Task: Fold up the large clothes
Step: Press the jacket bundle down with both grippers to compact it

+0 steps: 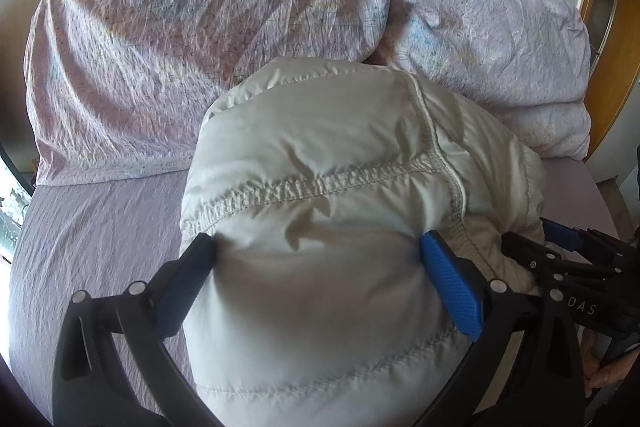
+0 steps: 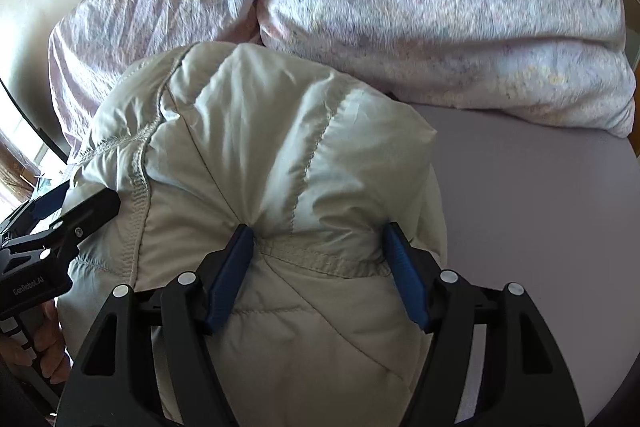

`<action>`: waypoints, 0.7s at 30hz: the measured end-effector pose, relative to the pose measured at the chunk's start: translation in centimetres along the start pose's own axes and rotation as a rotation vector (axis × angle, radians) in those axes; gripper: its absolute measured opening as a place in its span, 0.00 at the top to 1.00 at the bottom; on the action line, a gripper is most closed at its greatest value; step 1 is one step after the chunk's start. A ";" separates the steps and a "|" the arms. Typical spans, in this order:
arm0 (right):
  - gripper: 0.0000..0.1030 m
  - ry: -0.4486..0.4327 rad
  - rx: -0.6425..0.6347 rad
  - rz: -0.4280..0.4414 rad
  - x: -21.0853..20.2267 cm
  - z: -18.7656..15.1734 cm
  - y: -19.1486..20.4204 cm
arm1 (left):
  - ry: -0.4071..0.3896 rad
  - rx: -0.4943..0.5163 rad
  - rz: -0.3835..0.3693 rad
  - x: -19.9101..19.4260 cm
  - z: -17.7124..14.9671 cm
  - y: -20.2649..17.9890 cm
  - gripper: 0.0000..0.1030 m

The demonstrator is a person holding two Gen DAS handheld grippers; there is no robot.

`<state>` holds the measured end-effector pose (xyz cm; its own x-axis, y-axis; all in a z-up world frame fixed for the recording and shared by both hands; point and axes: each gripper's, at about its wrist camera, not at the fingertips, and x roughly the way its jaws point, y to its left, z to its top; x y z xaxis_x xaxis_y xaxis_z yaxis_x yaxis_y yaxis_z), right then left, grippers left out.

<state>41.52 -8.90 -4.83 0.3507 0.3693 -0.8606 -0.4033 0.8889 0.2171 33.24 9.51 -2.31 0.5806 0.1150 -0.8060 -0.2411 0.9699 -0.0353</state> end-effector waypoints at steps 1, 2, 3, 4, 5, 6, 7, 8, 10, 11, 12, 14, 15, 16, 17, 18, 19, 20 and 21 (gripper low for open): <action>0.33 0.005 0.005 -0.001 0.3 0.0 0.0 | 0.000 0.006 0.004 0.2 0.0 0.0 0.02; 0.33 0.009 0.008 -0.002 0.5 0.0 0.0 | -0.001 0.012 0.011 0.4 -0.2 -0.1 0.02; 0.33 0.012 0.010 -0.004 0.6 0.0 0.0 | -0.002 0.015 0.015 0.6 -0.2 -0.1 0.02; 0.33 0.014 0.011 -0.007 0.8 0.0 0.0 | -0.003 0.017 0.019 0.7 -0.3 -0.1 0.02; 0.32 0.015 0.013 -0.009 0.9 0.1 0.0 | -0.005 0.018 0.021 0.9 -0.3 -0.1 0.02; 0.32 0.015 0.017 -0.011 1.1 0.1 0.1 | -0.007 0.017 0.023 1.1 -0.4 0.0 0.02; 0.32 0.013 0.019 -0.013 1.1 0.1 0.1 | -0.008 0.015 0.023 1.3 -0.4 0.1 0.02; 0.32 0.010 0.019 -0.016 1.1 0.1 0.1 | -0.010 0.013 0.023 1.4 -0.4 0.1 0.02; 0.32 0.005 0.018 -0.019 1.2 0.2 0.1 | -0.016 0.013 0.026 1.5 -0.5 0.2 0.02; 0.32 0.003 0.017 -0.020 1.2 0.3 0.1 | -0.021 0.014 0.028 1.5 -0.6 0.1 0.02; 0.32 -0.001 0.015 -0.022 1.1 0.3 0.1 | -0.029 0.015 0.030 1.6 -0.7 0.1 0.02; 0.32 -0.006 0.009 -0.029 1.2 0.4 0.2 | -0.043 0.016 0.034 1.6 -0.9 0.1 0.02; 0.32 -0.006 0.005 -0.032 1.1 0.5 0.3 | -0.047 0.016 0.035 1.6 -1.0 0.1 0.02; 0.32 -0.007 0.006 -0.033 0.8 0.6 0.3 | -0.051 0.014 0.035 1.6 -1.0 0.2 0.02; 0.32 -0.014 0.012 -0.030 0.3 0.8 0.4 | -0.052 0.012 0.033 1.6 -1.0 0.2 0.02; 0.32 -0.028 0.023 -0.016 -0.3 1.1 0.3 | -0.053 0.008 0.029 1.6 -1.1 0.4 0.02; 0.32 -0.048 0.036 0.002 -1.0 1.3 0.2 | -0.052 0.003 0.025 1.6 -1.1 0.5 0.02; 0.32 -0.085 0.056 0.027 -1.8 1.7 0.0 | -0.051 -0.001 0.021 1.6 -1.0 0.5 0.02; 0.32 -0.109 0.065 0.036 -2.4 2.0 -0.2 | -0.051 -0.003 0.020 1.6 -1.0 0.5 0.02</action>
<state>42.45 -9.42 -1.94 0.4282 0.4256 -0.7972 -0.3627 0.8889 0.2797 33.28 10.01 -4.25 0.6144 0.1449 -0.7755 -0.2549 0.9667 -0.0213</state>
